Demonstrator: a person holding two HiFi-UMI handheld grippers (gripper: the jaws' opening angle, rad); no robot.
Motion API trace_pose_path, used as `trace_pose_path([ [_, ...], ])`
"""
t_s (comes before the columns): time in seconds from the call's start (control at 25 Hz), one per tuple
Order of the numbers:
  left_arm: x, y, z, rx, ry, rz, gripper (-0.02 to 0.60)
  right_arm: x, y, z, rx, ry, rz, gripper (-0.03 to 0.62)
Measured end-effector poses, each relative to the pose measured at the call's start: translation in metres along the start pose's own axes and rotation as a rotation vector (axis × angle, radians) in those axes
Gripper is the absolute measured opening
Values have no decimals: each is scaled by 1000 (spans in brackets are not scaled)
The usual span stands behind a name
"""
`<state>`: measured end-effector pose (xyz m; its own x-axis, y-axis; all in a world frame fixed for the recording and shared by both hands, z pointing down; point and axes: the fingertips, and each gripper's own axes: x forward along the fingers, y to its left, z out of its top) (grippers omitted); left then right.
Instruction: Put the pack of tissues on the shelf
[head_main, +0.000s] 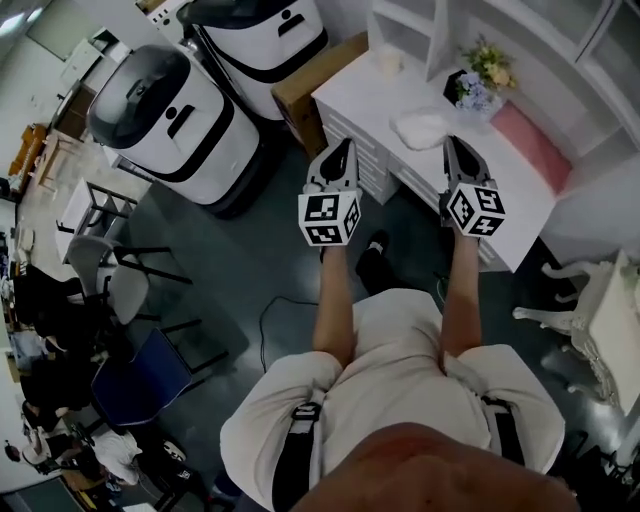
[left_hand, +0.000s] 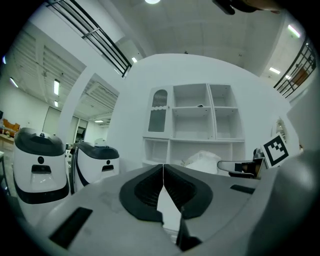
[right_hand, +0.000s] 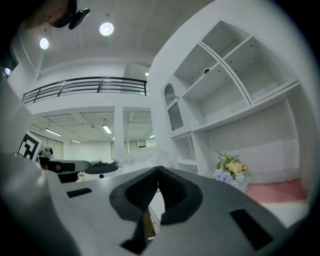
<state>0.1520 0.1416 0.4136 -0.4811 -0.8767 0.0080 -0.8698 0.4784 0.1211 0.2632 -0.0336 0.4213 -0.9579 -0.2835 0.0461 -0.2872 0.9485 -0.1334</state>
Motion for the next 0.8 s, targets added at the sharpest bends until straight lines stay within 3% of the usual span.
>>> trace_pose_path([
  [0.32,34,43,10,34,12,35,12,73,6,5,23,-2,38,69],
  [0.8,110,65,17,60,41,-27,12,139,-16,22,40,-35,17,69],
])
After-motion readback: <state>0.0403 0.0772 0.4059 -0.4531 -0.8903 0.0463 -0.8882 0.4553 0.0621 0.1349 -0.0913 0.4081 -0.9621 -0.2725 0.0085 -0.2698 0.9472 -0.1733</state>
